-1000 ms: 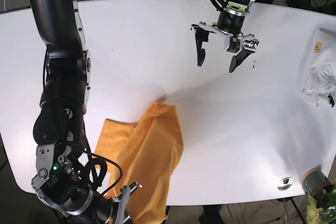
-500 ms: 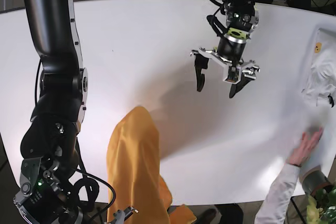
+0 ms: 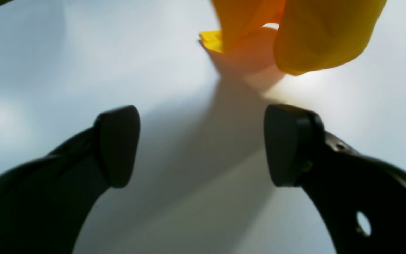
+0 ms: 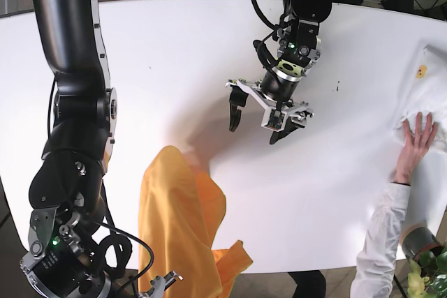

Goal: Fold the T-shirt properly
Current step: 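Grasp the orange T-shirt with the left gripper near the right gripper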

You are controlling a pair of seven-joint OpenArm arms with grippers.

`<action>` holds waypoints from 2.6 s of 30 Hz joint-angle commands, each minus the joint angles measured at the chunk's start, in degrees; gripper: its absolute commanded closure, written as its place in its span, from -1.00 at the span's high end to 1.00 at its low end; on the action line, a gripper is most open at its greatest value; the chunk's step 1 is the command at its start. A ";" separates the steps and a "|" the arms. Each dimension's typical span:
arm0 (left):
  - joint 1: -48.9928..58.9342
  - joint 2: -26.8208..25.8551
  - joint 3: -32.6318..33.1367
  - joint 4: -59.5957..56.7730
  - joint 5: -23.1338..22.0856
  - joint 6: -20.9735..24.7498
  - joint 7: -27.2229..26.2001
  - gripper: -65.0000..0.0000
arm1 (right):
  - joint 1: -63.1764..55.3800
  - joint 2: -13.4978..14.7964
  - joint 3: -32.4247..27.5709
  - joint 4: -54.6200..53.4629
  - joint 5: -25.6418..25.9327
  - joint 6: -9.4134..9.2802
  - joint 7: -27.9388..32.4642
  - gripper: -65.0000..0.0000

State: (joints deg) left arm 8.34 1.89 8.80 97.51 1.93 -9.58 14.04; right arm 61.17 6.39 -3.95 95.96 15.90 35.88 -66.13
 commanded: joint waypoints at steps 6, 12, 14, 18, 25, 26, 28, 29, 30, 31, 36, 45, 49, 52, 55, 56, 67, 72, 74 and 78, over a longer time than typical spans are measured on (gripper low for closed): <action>-8.82 0.35 0.39 -7.27 -0.22 -0.13 -1.96 0.59 | 2.44 0.51 0.47 0.78 0.32 -0.41 2.00 -0.94; -18.14 0.44 3.73 -18.35 -0.57 -0.13 -2.22 0.59 | 2.44 0.51 0.38 0.78 0.32 -0.41 2.00 -0.94; -20.07 0.44 5.40 -20.46 -0.75 -0.13 -2.22 0.59 | 2.44 0.42 0.38 0.78 0.32 -0.41 2.00 -0.94; -22.98 2.20 8.21 -23.71 -0.75 -0.13 -2.31 0.59 | 2.53 0.33 0.30 0.78 0.32 -0.41 2.00 -0.94; -25.61 6.50 10.06 -27.93 -0.75 -0.22 -2.39 0.59 | 2.44 0.24 0.30 0.78 0.32 -0.41 2.00 -0.94; -26.05 6.77 10.68 -28.64 -0.75 -0.22 -2.39 0.59 | 2.44 0.24 0.30 0.78 0.32 -0.41 2.00 -0.94; -27.20 7.11 12.08 -30.75 -0.75 -0.13 -3.01 0.59 | 2.44 0.24 0.30 0.78 0.32 -0.41 2.00 -0.94; -27.55 7.11 12.70 -31.71 -0.75 0.13 -3.80 0.59 | 2.44 0.24 0.30 0.78 0.32 -0.41 2.00 -0.94; -27.90 7.11 13.22 -33.03 -0.75 0.13 -5.03 0.59 | 2.44 0.24 0.30 0.78 0.32 -0.41 2.00 -0.94; -28.25 7.11 13.58 -34.26 -0.75 0.13 -6.17 0.59 | 2.44 0.24 0.30 0.78 0.32 -0.41 2.00 -0.94; -30.54 7.11 16.13 -40.24 -0.75 0.13 -9.34 0.59 | 2.44 0.16 0.30 0.78 0.41 -0.41 2.00 -0.94; -31.33 7.11 19.82 -42.70 -0.92 0.22 -12.94 0.57 | 2.26 0.16 0.38 0.78 0.32 -0.41 2.00 -0.94; -31.15 7.11 19.82 -42.26 -0.92 0.22 -13.03 0.57 | 2.26 0.16 0.38 0.78 0.32 -0.41 2.00 -0.94; -31.33 7.11 19.82 -42.17 -0.92 0.22 -13.12 0.57 | 2.26 0.16 0.38 0.78 0.41 -0.41 2.00 -0.94; -32.38 7.11 19.82 -42.44 -0.84 0.22 -13.12 0.48 | 2.26 0.16 0.47 0.78 0.41 -0.41 2.00 -0.94; -32.82 7.11 19.91 -42.88 -0.84 0.22 -13.21 0.36 | 2.26 0.16 0.47 0.78 0.49 -0.41 2.00 -0.94; -38.54 7.11 22.63 -48.50 -0.92 0.22 -13.30 -0.93 | 2.09 0.24 0.65 0.78 0.32 -0.41 2.00 -0.94; -38.45 7.11 21.40 -47.36 -0.92 0.22 -13.30 -1.00 | 1.03 0.77 0.74 0.70 0.14 -0.67 3.58 -0.94; -37.39 7.11 18.85 -45.60 -0.92 -0.13 -13.21 -1.00 | 0.68 1.65 0.74 0.70 0.14 -0.85 4.37 -0.94; -34.67 6.07 13.14 -40.24 -0.92 -0.31 -12.94 -1.00 | 0.86 2.09 2.85 -4.49 0.14 -0.93 4.99 -0.94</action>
State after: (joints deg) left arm -25.12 8.25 23.20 54.04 1.34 -9.78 2.87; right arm 59.37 8.14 -3.05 93.73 16.25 35.64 -62.76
